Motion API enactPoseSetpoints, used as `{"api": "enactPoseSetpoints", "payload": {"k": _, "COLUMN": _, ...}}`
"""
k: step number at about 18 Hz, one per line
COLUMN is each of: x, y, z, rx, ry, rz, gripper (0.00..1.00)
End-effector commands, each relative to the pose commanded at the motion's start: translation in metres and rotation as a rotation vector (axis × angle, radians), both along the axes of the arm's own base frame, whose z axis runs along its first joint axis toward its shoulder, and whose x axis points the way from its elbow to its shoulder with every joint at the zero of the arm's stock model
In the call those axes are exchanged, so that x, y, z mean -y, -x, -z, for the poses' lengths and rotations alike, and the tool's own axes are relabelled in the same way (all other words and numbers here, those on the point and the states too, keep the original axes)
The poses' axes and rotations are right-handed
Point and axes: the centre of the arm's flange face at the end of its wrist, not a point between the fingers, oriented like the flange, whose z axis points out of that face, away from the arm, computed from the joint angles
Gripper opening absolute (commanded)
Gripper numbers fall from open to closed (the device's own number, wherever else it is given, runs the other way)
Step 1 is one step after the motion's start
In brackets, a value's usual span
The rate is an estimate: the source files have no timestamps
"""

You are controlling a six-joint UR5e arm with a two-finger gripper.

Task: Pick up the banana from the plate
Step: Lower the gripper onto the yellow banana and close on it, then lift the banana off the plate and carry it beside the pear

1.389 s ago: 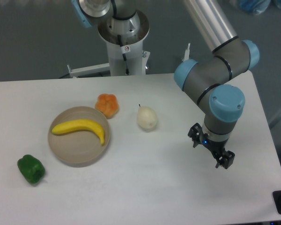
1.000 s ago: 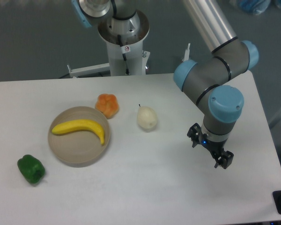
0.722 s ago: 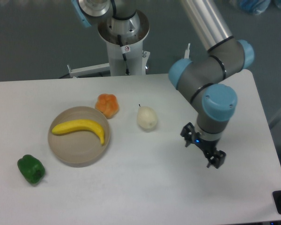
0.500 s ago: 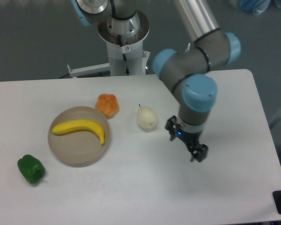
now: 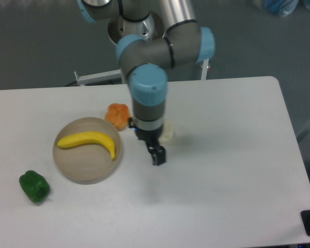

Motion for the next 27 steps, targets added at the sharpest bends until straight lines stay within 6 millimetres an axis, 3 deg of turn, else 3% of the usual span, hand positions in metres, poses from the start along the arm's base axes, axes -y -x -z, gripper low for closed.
{"api": "enactPoseSetpoints", "payload": {"k": 6, "x": 0.019, "y": -0.089, "z": 0.047, "rx": 0.050, "ry": 0.098, "rz": 0.120, "gripper": 1.00}}
{"api": "enactPoseSetpoints", "payload": {"k": 10, "x": 0.017, "y": -0.117, "z": 0.067, "rx": 0.058, "ry": 0.123, "rz": 0.153, "gripper": 1.00}}
{"api": "enactPoseSetpoints", "payload": {"k": 15, "x": 0.009, "y": -0.134, "z": 0.089, "rx": 0.046, "ry": 0.096, "rz": 0.156, "gripper": 0.98}}
{"api": "enactPoseSetpoints", "payload": {"k": 16, "x": 0.012, "y": -0.139, "z": 0.093, "rx": 0.048, "ry": 0.105, "rz": 0.164, "gripper": 0.89}}
{"api": "enactPoseSetpoints", "payload": {"k": 18, "x": 0.013, "y": -0.140, "z": 0.094, "rx": 0.049, "ry": 0.108, "rz": 0.164, "gripper": 0.85}}
{"api": "enactPoseSetpoints", "payload": {"k": 21, "x": 0.013, "y": -0.141, "z": 0.092, "rx": 0.050, "ry": 0.105, "rz": 0.144, "gripper": 0.59}}
{"api": "enactPoseSetpoints", "payload": {"k": 22, "x": 0.012, "y": -0.140, "z": 0.092, "rx": 0.049, "ry": 0.104, "rz": 0.143, "gripper": 0.46}}
{"api": "enactPoseSetpoints", "payload": {"k": 23, "x": 0.011, "y": -0.140, "z": 0.091, "rx": 0.049, "ry": 0.102, "rz": 0.152, "gripper": 0.12}}
{"api": "enactPoseSetpoints", "payload": {"k": 24, "x": 0.011, "y": -0.139, "z": 0.090, "rx": 0.048, "ry": 0.100, "rz": 0.153, "gripper": 0.00}}
{"api": "enactPoseSetpoints", "payload": {"k": 27, "x": 0.010, "y": -0.137, "z": 0.084, "rx": 0.047, "ry": 0.090, "rz": 0.149, "gripper": 0.00}}
